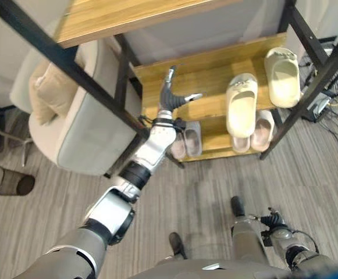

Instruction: Arrange the slippers neatly on the shoe rack.

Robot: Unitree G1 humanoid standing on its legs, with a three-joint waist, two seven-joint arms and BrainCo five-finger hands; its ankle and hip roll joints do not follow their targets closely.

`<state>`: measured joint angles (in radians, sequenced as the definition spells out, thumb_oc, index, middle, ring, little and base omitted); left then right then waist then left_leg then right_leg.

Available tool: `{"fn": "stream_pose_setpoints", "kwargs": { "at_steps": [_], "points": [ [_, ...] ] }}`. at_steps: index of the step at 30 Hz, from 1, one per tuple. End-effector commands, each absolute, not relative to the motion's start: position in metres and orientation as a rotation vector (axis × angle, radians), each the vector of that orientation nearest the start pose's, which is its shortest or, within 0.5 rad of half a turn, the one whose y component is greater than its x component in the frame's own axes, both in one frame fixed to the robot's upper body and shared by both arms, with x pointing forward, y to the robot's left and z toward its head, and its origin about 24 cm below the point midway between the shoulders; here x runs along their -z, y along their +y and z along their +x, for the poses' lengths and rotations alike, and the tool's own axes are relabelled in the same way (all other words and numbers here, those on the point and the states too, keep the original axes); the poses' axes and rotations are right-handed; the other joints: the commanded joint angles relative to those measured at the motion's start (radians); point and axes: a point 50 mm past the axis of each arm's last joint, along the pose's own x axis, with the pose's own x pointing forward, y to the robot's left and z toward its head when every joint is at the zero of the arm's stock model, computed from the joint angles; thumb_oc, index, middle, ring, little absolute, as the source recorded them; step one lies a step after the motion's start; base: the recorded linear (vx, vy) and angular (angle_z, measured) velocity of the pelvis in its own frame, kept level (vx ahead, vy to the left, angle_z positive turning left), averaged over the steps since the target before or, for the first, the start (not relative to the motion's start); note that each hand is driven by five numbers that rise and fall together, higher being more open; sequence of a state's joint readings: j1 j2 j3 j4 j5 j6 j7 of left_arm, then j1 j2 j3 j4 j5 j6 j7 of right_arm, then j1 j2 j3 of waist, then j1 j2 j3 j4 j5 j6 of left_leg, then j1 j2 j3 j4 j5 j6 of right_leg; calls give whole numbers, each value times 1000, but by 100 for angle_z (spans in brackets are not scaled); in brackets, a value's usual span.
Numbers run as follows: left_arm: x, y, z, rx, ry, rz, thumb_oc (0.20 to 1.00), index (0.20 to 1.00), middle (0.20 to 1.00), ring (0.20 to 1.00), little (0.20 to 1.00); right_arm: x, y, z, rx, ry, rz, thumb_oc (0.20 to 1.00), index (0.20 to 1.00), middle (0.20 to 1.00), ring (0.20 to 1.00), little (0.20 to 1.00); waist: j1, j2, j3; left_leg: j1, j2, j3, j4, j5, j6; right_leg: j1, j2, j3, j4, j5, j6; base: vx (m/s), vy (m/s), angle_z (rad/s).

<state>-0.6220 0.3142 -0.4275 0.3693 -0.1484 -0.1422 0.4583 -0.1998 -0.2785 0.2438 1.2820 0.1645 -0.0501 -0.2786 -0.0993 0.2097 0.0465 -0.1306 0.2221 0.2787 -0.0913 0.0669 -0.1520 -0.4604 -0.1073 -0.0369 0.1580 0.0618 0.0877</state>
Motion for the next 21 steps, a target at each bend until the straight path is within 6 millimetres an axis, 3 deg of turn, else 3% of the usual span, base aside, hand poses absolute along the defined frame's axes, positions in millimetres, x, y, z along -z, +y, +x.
{"fn": "stream_pose_setpoints", "kwargs": {
  "at_steps": [1, 3, 4, 5, 7, 8, 9, 11, 12, 14, 15, 16, 21],
  "points": [
    [-157, 107, 352, 1, -471, 237, 1000, 1000, 1000, 1000, 1000, 138, -242, 158, 278, 1007, -405, 1000, 1000, 1000, 1000, 1000, 7, 8, -7, 1, 55, -113, 4, 121, -54, 72, -13, -33, 73, -131, 48, 3, -78, 21],
    [-142, 115, 344, 19, -441, 266, 1000, 1000, 1000, 1000, 1000, 140, -238, 154, 259, 1015, -407, 1000, 1000, 1000, 1000, 1000, 16, 1, -9, 36, 71, -118, 4, 157, -54, 107, 6, -39, 92, -157, 29, 13, -145, 12],
    [-132, 118, 338, 34, -415, 259, 1000, 1000, 1000, 1000, 1000, 142, -237, 150, 256, 1022, -403, 1000, 1000, 1000, 1000, 1000, 27, -16, -6, 51, 81, -127, 40, 206, -47, 154, 24, -45, 83, -168, 14, 9, -138, -4],
    [-132, 118, 338, 34, -414, 259, 1000, 1000, 1000, 1000, 1000, 142, -237, 150, 255, 1022, -403, 1000, 1000, 1000, 1000, 1000, 25, -16, -4, 53, 81, -129, 41, 206, -48, 158, 25, -47, 82, -168, 13, 14, -245, -11],
    [-118, 116, 329, 82, -378, 289, 1000, 1000, 1000, 1000, 1000, 148, -235, 133, 235, 1057, -414, 1000, 1000, 1000, 1000, 1000, 30, -54, 13, 36, 91, -138, 184, 189, -13, 275, 40, -79, 17, -181, -17, 34, -231, -1],
    [-113, 115, 325, 98, -367, 301, 1000, 1000, 1000, 1000, 1000, 149, -234, 131, 220, 1062, -426, 1000, 1000, 1000, 1000, 1000, 42, -70, 28, 24, 72, -171, 254, 165, 7, 307, 37, -82, 2, -180, -24, 51, -123, 28],
    [-110, 113, 322, 112, -360, 308, 1000, 1000, 1000, 1000, 1000, 150, -234, 129, 212, 1068, -436, 1000, 1000, 1000, 1000, 1000, 52, -82, 41, 5, 20, -226, 291, 119, 21, 336, 33, -79, -15, -181, -24, 66, -60, 24],
    [-100, 110, 314, 144, -346, 360, 1000, 1000, 1000, 1000, 1000, 151, -232, 127, 196, 1074, -445, 1000, 1000, 1000, 1000, 1000, 77, -106, 50, -28, -130, -335, 289, -30, 48, 374, 28, -73, -34, -174, -20, 133, -26, 4],
    [-91, 112, 308, 157, -333, 400, 1000, 1000, 1000, 1000, 1000, 153, -228, 123, 168, 1089, -457, 1000, 1000, 1000, 1000, 1000, 103, -118, 48, -75, -232, -426, 247, -30, 44, 408, 44, -62, -60, -159, -17, 165, 7, -20],
    [-82, 119, 303, 152, -309, 458, 1000, 1000, 1000, 1000, 1000, 155, -222, 121, 122, 1090, -477, 1000, 1000, 1000, 1000, 1000, 120, -125, 47, -133, -299, -457, 224, 25, 34, 441, 66, -38, -83, -148, -19, 119, 43, -39],
    [-82, 119, 302, 152, -309, 459, 1000, 1000, 1000, 1000, 1000, 155, -222, 121, 121, 1091, -476, 1000, 1000, 1000, 1000, 1000, 122, -127, 47, -130, -300, -454, 223, 24, 35, 443, 65, -36, -84, -148, -18, 181, 105, -105],
    [-71, 124, 297, 153, -273, 484, 1000, 1000, 1000, 1000, 1000, 156, -217, 121, 69, 1084, -505, 1000, 1000, 1000, 1000, 1000, 131, -122, 31, -58, -295, -472, 164, 6, 63, 461, 88, 10, -88, -152, -15, 197, 143, -136],
    [-55, 125, 284, 183, -224, 521, 1000, 1000, 1000, 1000, 1000, 159, -213, 113, 81, 1105, -469, 1000, 1000, 1000, 1000, 1000, 97, -135, -16, 51, -296, -469, 103, -26, 112, 479, 70, 57, -60, -161, 14, 196, 162, -90]
  ]
}}
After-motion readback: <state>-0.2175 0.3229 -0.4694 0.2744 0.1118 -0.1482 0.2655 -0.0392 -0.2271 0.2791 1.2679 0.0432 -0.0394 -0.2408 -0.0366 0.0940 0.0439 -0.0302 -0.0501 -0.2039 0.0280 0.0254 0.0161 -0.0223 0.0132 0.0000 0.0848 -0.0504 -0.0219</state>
